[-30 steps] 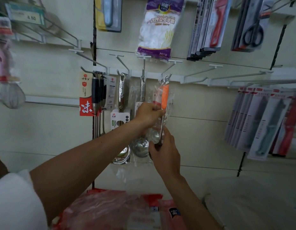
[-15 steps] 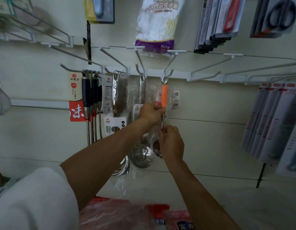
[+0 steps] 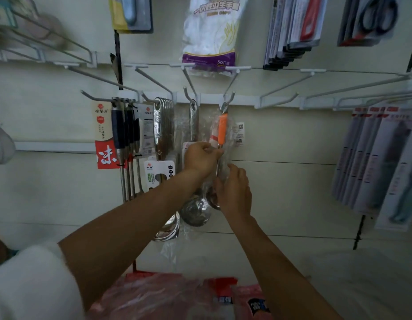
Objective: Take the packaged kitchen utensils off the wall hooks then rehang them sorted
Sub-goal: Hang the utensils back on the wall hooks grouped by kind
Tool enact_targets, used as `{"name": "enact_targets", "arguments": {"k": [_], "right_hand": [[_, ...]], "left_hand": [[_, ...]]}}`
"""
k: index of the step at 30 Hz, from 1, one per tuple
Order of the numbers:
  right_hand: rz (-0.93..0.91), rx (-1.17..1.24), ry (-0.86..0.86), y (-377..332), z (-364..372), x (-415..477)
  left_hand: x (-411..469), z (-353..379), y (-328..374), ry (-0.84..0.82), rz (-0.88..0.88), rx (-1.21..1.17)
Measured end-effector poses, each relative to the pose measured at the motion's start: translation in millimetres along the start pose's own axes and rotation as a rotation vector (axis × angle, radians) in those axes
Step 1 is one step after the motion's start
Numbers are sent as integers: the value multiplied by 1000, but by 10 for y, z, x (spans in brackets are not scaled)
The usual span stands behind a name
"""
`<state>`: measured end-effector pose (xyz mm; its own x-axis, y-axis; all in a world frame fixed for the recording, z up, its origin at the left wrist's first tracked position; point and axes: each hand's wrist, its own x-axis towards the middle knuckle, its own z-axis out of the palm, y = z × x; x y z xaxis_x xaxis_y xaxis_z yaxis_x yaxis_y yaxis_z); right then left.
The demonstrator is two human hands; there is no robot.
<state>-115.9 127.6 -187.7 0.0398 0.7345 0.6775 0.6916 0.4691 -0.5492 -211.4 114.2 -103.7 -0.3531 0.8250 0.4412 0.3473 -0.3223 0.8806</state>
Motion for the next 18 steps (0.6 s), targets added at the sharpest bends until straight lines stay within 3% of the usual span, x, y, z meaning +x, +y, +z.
{"name": "enact_targets", "arguments": {"k": [4,9,14,18], "right_hand": [[-121,-1,135,-184,-114,-199],[-237,83,117,-899,37,-615],[-424,163,-33,-2039,493,-1272],[-534,258,-97,-3118,851,-1820]], "left_hand": [[-423,-458,13,0,171,87],[-926,-1553,-109,16,318,375],[-1438,-3289,-326,169,322,901],[-1914,-4703,-393,284,242,1132]]}}
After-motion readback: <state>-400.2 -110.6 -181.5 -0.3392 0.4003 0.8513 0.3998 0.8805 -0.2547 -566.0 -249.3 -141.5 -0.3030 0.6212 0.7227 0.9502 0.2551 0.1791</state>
